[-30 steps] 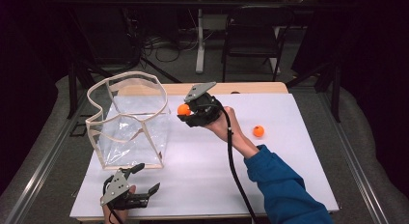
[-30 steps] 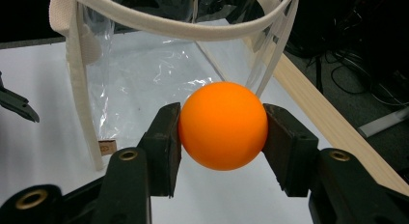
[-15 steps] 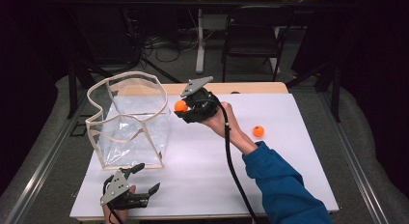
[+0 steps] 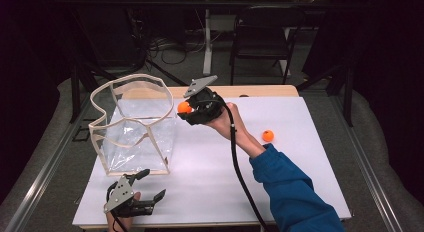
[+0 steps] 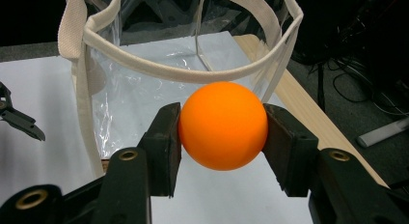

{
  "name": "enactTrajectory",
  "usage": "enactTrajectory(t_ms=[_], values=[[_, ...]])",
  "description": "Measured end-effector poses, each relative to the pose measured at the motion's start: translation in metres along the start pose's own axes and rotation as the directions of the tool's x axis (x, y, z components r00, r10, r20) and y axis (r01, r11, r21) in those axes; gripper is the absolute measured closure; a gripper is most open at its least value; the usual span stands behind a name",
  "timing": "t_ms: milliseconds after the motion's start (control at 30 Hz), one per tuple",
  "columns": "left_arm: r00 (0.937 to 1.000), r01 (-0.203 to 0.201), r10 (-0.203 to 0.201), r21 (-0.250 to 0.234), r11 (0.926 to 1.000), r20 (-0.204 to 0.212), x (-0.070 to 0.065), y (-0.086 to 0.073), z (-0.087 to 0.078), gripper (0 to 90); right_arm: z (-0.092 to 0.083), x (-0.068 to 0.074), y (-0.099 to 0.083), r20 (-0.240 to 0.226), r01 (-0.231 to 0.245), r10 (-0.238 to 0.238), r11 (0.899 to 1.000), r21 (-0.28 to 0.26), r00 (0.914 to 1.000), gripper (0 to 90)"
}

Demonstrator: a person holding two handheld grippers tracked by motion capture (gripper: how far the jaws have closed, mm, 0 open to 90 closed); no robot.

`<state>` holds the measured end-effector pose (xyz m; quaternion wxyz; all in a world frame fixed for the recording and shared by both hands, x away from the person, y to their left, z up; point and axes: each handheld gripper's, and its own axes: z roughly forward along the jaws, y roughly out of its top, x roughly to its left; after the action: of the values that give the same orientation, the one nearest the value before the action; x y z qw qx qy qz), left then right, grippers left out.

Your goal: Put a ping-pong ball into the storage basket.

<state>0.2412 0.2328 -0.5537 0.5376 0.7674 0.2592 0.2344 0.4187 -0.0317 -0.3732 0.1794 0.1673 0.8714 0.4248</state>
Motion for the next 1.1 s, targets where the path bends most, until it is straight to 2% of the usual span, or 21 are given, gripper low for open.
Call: enactTrajectory(t_ms=[633, 1100], values=[[1.0000, -0.001, 0.001, 0.000, 1.0000, -0.001, 0.000, 0.000, 0.000, 15.8, -0.005, -0.003, 0.012, 0.001, -0.001, 0.001, 1.000, -0.021, 1.0000, 50.7], [1.0000, 0.000, 0.000, -0.003, 1.0000, -0.002, -0.001, 0.000, -0.001, 15.8, -0.006, -0.002, 0.026, 0.003, 0.017, -0.017, 0.999, -0.046, 0.9998, 50.7]])
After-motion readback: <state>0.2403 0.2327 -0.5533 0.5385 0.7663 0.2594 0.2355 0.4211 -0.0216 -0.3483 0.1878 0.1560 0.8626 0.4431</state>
